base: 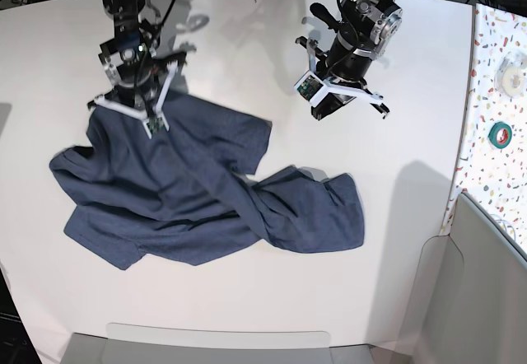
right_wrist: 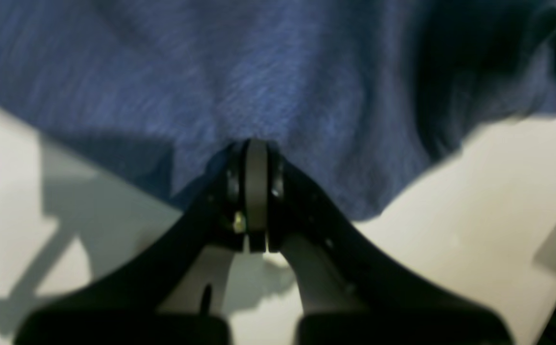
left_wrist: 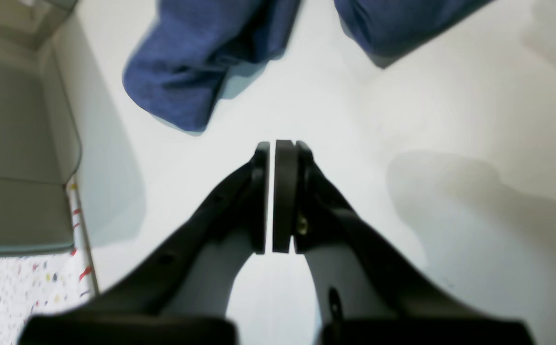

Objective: Layout the t-shirt on the table in an organized manner, then fold the t-shirt properly
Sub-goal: 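Drag the t-shirt collar edge away with the right gripper to spread it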

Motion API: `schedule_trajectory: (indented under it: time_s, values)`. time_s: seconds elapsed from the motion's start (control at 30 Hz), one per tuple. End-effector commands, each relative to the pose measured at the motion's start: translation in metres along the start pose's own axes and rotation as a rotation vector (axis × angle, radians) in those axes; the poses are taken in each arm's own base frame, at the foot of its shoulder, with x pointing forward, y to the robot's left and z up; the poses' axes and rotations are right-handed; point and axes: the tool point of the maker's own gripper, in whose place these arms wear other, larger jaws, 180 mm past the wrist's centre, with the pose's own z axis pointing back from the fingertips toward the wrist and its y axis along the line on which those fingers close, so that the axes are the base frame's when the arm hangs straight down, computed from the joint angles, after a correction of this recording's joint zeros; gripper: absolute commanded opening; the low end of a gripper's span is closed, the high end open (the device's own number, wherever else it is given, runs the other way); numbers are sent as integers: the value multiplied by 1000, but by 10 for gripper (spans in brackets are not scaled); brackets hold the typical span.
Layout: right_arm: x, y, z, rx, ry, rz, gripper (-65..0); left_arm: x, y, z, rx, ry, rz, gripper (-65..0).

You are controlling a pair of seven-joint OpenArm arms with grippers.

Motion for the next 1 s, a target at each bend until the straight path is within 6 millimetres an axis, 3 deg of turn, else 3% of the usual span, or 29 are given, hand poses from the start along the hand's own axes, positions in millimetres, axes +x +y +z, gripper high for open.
schedule_trajectory:
  time_s: [0.0, 0.1, 0.23, 0.33, 0.4, 0.53, 0.6, 0.7, 0.83, 0.97]
  values:
    - [-7, -9, 10, -27, 10, 35, -650, 14, 10, 1, 34, -50, 4, -650]
    - [-25, -22, 29, -71, 32, 77, -650, 14, 9, 1, 32, -50, 7, -650]
    - [-49, -30, 31, -87, 82, 134, -650, 15, 8, 1, 30, -50, 7, -650]
    - [-54, -25, 31, -54, 82, 133, -650, 14, 9, 1, 32, -50, 7, -650]
    - [-58, -38, 32, -55, 79, 75, -650, 15, 10, 1, 35, -49, 7, -650]
    - [-42, -71, 35, -42, -43, -162, -650, 15, 12, 0, 41, -50, 9, -650]
    - [-24, -88, 40, -25, -132, -286, -650, 17, 15, -2, 49, -55, 7, -649]
    - [0, -94, 44, 19, -239, -419, -650, 38, 36, -11, 103, -101, 22, -649]
    - [29, -75, 42, 86, -299, -458, -650, 61, 71, -28, 175, -112, 96, -649]
    - [40, -39, 34, 184, -290, -448, -650, 61, 104, -54, 192, -47, 201, -649]
